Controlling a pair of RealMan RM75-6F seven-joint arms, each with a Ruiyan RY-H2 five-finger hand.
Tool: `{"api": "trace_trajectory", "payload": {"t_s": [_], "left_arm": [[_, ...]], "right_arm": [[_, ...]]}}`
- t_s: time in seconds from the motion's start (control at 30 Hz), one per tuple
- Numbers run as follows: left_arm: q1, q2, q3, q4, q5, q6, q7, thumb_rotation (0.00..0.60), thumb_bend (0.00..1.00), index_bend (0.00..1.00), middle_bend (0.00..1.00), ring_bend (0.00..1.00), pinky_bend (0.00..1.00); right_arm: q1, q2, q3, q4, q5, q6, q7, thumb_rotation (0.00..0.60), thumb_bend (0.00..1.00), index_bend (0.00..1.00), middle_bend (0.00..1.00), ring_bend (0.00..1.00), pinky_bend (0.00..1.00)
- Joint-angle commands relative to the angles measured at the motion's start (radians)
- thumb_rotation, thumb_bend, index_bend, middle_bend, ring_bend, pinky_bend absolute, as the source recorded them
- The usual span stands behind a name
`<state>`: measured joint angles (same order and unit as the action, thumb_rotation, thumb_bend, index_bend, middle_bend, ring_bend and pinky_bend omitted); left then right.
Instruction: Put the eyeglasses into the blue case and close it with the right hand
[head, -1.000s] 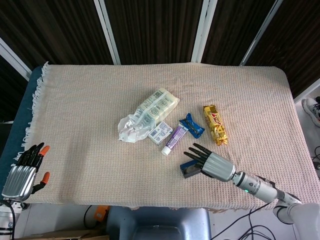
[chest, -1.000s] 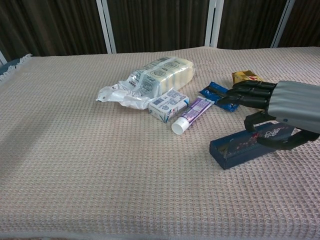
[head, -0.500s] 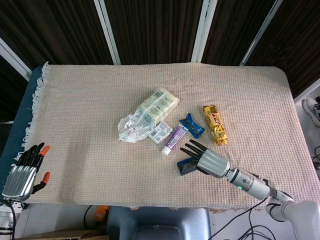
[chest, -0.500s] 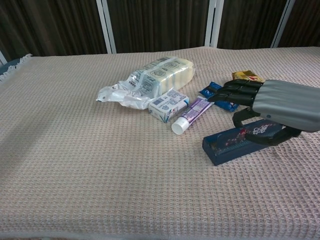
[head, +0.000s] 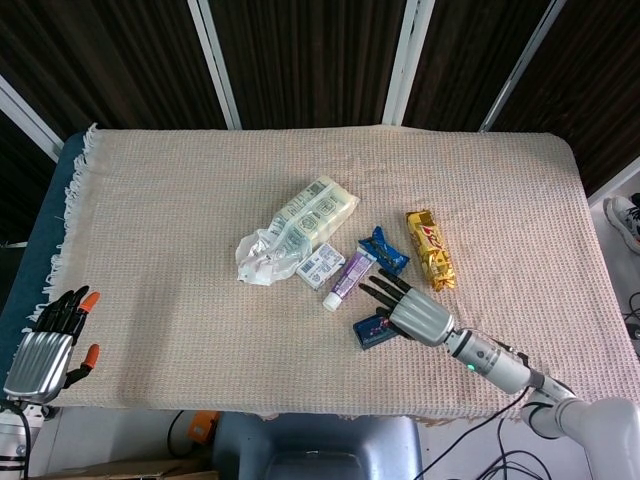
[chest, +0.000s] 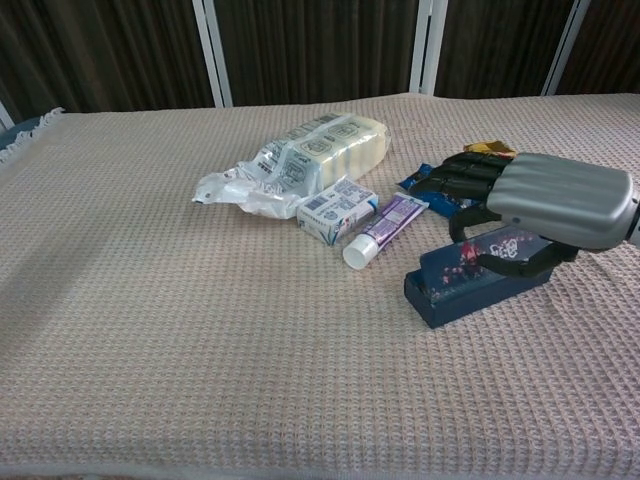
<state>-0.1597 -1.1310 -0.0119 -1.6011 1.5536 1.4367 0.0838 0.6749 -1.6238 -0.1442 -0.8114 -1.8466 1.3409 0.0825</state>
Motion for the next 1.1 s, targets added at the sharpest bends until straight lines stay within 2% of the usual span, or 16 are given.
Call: {"api": "trace_trajectory", "payload": {"t_s": [0.03,0.3,0.4,0.73,0.83,1.0,1.1], "left_arm": [[0.001,0.001,0.001,0.000,0.001,0.001,-0.003,0.600,0.43,0.00,0.00,0.00,0.14],[0.004,0.004,0.002,0.001,0.009,0.010,-0.011,0.600,0.42,0.00,0.00,0.00,0.14],[0.006,0.005,0.002,0.002,0.009,0.014,-0.014,0.600,0.42,0.00,0.00,0.00,0.14],[0.006,0.002,0.003,0.001,0.014,0.016,-0.005,0.600,0.42,0.00,0.00,0.00,0.14],[0.012,0.001,-0.001,0.005,0.019,0.034,-0.013,0.600,0.42,0.00,0.00,0.00,0.14],[0.020,-0.014,-0.013,0.044,0.051,0.090,-0.053,0.600,0.42,0.00,0.00,0.00,0.13],[0.020,-0.017,-0.014,0.051,0.056,0.097,-0.058,0.600,0.42,0.00,0.00,0.00,0.13]], "right_arm": [[0.010,0.006,0.014,-0.021,0.015,-0.023,-0.016,0.600,0.44,0.54,0.14,0.00,0.04],[0.018,0.017,0.035,-0.054,0.042,-0.066,-0.049,0.600,0.40,0.51,0.12,0.00,0.04],[0.014,0.023,0.042,-0.065,0.043,-0.051,-0.050,0.600,0.40,0.51,0.12,0.00,0.03],[-0.024,0.088,0.056,-0.165,0.065,-0.015,-0.098,0.600,0.28,0.45,0.10,0.00,0.03],[-0.089,0.163,0.058,-0.298,0.098,0.042,-0.133,0.600,0.26,0.33,0.08,0.00,0.02],[-0.285,0.353,0.019,-0.593,0.158,0.223,-0.278,0.600,0.25,0.16,0.03,0.00,0.00],[-0.312,0.378,0.012,-0.631,0.169,0.240,-0.292,0.600,0.25,0.13,0.01,0.00,0.00]]}}
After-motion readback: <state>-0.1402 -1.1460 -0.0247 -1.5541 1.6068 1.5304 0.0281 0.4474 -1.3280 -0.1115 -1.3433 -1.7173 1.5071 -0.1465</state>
